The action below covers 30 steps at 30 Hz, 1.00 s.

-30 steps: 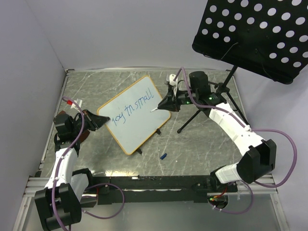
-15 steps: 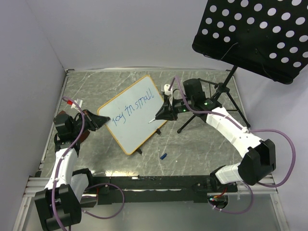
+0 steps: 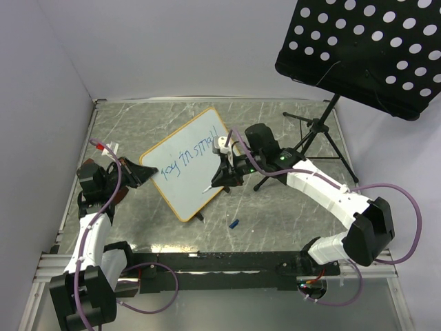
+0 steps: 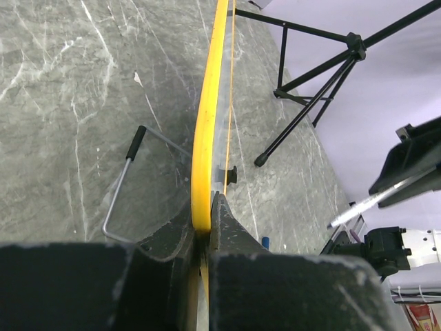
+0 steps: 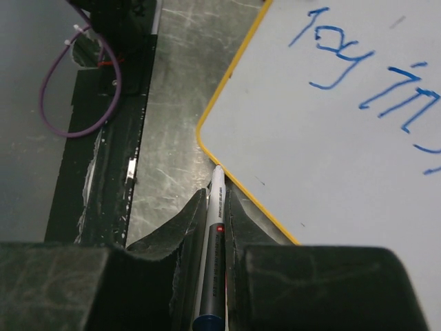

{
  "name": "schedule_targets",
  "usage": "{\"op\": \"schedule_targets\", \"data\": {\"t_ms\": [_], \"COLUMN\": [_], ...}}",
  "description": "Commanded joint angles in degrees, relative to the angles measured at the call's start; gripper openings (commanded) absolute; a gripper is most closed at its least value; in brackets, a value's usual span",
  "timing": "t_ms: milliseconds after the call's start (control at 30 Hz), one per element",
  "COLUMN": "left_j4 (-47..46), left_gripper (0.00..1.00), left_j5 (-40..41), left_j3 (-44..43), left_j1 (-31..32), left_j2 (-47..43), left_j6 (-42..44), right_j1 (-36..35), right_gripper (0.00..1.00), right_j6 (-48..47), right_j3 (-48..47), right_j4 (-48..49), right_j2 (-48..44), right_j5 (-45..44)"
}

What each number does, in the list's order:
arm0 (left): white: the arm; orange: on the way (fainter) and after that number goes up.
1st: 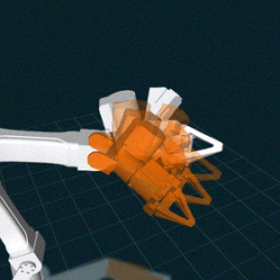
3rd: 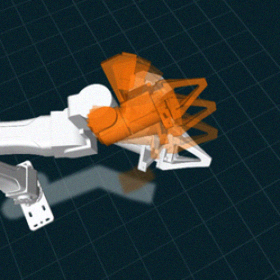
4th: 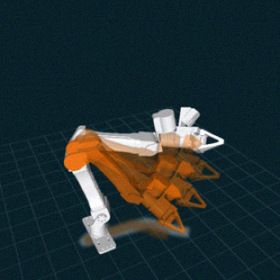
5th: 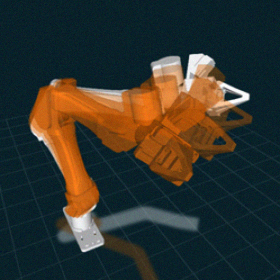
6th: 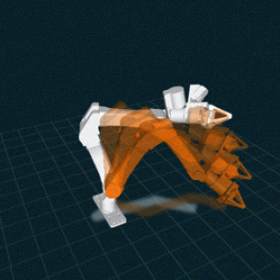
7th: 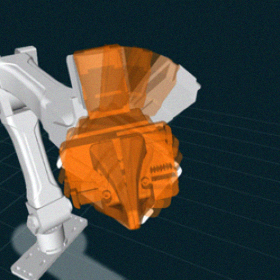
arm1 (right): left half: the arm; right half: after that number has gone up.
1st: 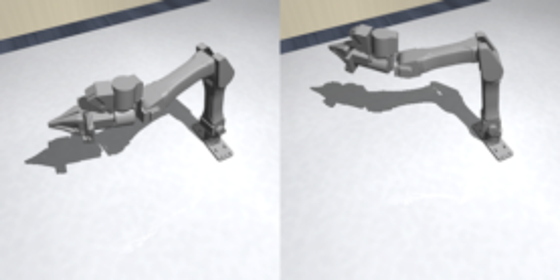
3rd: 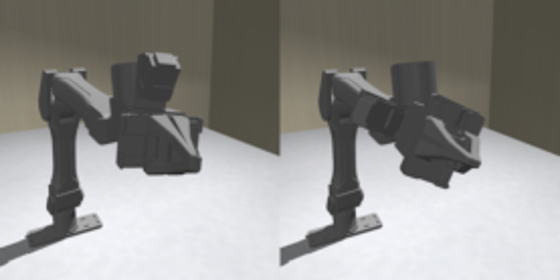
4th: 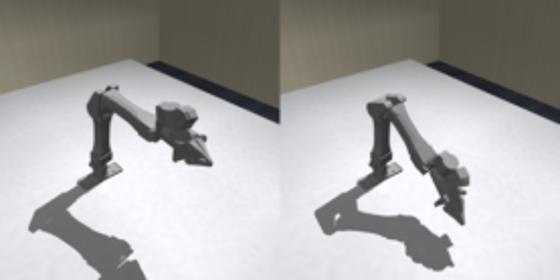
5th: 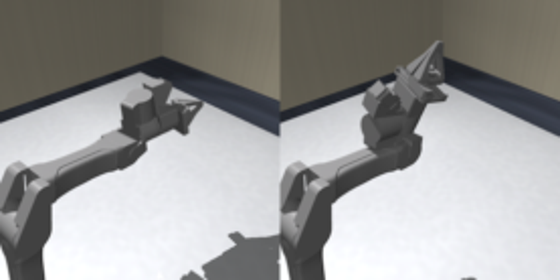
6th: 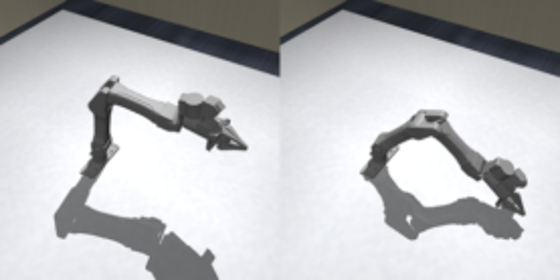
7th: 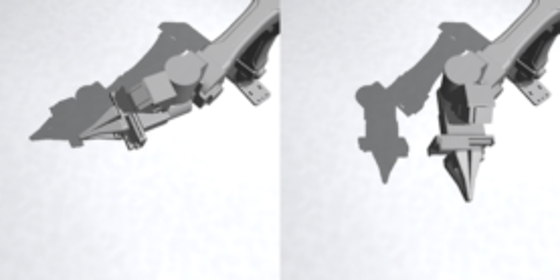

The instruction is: Write a sentence on the whiteboard

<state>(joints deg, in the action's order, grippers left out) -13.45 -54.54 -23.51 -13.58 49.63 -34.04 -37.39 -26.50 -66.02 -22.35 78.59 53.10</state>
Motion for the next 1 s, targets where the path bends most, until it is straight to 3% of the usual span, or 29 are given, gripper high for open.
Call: {"op": "schedule_targets", "data": {"t_ms": [0,600,967], "left_j4": [0.88,0.88,-0.08], "left_gripper": [0.01,0.01,0.01], "left_j5": [-0.04,0.05,-0.74], "left_j3": [-1.45,-1.45,-1.19], "left_j1": [0.66,0.75,0.84], "left_j2": [-0.50,-0.50,-0.32], "left_j6": [6.62,6.53,6.09], "right_j1": [-1.64,-2.87,-10.15], "right_gripper": [0.00,0.00,0.00], "right_j6": [-0.22,1.54,5.59], "right_j3": [-0.25,0.36,0.02], "right_j4": [2.40,4.68,12.59], "right_j2": [-0.45,0.34,1.66], "right_j5": [0.07,-1.77,-15.65]}}
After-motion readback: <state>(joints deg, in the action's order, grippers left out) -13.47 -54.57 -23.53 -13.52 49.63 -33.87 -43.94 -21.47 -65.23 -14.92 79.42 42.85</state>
